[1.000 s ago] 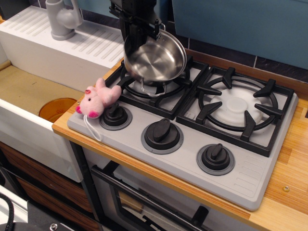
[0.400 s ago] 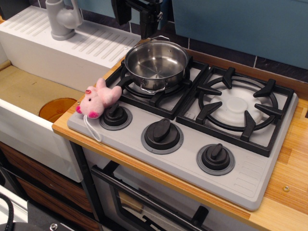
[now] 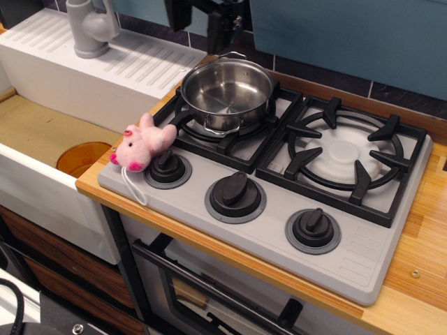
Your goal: Put pan on stove and put stuffedpig in pan
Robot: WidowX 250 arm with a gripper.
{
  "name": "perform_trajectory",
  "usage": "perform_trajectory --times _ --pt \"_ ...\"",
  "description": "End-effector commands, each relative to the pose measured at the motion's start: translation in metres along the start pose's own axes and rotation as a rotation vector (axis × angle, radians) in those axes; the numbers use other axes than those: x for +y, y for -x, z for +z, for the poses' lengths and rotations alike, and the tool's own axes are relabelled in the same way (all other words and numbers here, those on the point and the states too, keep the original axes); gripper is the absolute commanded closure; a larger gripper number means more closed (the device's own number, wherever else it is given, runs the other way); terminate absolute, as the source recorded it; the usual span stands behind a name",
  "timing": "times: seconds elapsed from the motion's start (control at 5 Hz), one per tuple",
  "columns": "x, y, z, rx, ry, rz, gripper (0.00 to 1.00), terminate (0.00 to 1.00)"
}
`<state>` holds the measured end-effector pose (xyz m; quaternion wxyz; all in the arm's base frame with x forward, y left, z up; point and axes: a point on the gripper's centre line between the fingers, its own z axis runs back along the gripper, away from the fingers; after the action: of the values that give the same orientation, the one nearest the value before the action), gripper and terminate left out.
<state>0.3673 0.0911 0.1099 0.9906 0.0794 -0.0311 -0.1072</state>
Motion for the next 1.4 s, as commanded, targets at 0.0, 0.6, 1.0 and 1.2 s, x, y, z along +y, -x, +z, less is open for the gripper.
perform_trajectory --times 0.0,0.6,1.0,1.2 --pt "0.007 -0.010 0.038 -0.097 -0.046 0.012 0.00 0.00" --pt "0.020 0.056 0.029 -0.242 -0.175 0.078 0.00 0.00" --pt "0.019 0.079 0.008 -0.317 -0.171 0.090 0.00 0.00" --pt "0.015 0.088 0.001 -0.336 -0.168 0.099 0.00 0.00"
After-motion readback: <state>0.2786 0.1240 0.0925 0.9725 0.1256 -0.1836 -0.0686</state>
